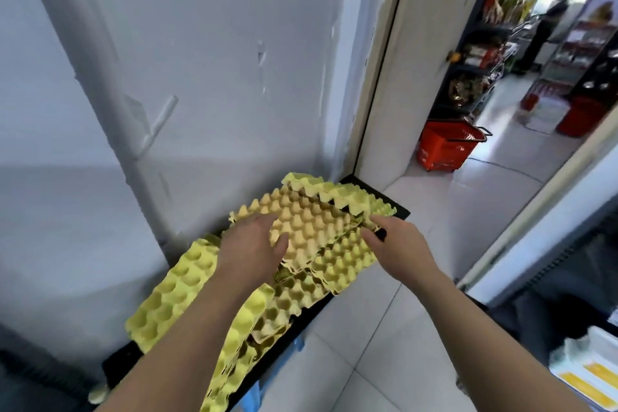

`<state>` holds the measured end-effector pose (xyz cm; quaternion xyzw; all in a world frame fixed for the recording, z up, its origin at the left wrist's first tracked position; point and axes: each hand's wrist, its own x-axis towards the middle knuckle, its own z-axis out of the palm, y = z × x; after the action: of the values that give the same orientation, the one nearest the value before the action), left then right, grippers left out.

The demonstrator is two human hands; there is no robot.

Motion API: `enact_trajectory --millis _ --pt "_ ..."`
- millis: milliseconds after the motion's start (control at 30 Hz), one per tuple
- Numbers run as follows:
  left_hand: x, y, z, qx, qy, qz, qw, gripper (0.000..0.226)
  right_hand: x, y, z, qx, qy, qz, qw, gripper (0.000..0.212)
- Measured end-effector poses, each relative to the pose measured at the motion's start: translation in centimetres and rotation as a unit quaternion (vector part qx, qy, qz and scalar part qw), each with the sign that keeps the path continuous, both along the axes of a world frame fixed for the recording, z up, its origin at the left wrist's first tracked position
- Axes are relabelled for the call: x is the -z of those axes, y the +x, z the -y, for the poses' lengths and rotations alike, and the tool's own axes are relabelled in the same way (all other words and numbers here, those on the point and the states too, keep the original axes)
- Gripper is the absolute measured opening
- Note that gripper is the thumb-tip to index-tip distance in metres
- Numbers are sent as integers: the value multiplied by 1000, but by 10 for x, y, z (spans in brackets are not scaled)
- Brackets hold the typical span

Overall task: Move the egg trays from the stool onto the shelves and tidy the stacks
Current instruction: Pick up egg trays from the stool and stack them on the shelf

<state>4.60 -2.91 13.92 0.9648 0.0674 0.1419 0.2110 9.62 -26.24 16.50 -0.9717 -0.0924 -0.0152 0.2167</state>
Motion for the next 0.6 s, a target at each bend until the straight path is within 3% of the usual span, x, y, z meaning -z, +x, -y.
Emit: enact_trajectory --millis 400,600 --pt "53 198 20 -59 -31 -109 992 45 75 201 26 17 39 -116 992 54" --pt "92 282 23 -99 -70 -160 980 67 121 279 31 14 45 -221 974 73"
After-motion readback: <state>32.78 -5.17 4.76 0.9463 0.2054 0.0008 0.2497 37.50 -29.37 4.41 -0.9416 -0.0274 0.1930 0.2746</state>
